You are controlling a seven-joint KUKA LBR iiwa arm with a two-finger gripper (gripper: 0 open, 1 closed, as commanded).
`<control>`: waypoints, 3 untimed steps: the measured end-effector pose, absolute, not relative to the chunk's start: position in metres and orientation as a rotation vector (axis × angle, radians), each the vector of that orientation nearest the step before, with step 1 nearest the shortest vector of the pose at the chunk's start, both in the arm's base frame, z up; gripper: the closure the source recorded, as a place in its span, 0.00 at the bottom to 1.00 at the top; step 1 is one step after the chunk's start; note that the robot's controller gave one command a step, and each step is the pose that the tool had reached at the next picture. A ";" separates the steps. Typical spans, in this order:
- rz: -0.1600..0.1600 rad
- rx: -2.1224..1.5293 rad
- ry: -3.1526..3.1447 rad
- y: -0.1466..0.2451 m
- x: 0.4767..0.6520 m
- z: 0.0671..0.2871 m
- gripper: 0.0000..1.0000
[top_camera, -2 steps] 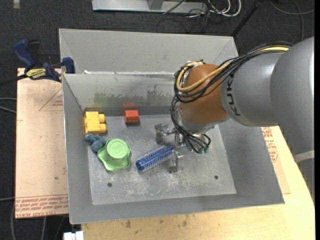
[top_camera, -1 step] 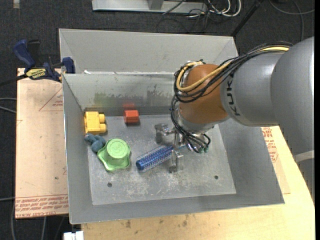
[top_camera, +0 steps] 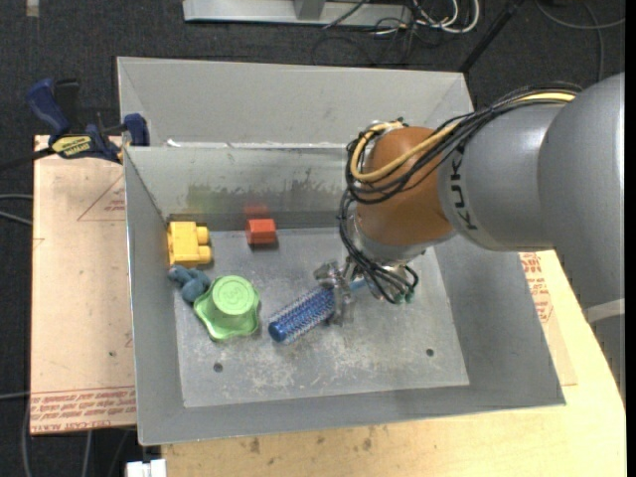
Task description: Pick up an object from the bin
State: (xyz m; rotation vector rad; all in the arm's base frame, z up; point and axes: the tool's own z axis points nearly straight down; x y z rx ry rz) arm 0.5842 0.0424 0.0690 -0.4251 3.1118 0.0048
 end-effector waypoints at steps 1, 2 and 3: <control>0.001 -0.427 3.107 0.043 0.586 0.118 1.00; 0.000 -0.427 3.107 0.044 0.587 0.160 1.00; 0.000 -0.427 3.107 0.044 0.588 0.196 1.00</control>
Offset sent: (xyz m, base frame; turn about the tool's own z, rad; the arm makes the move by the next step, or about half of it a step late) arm 0.0001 -0.0001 0.0464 0.0000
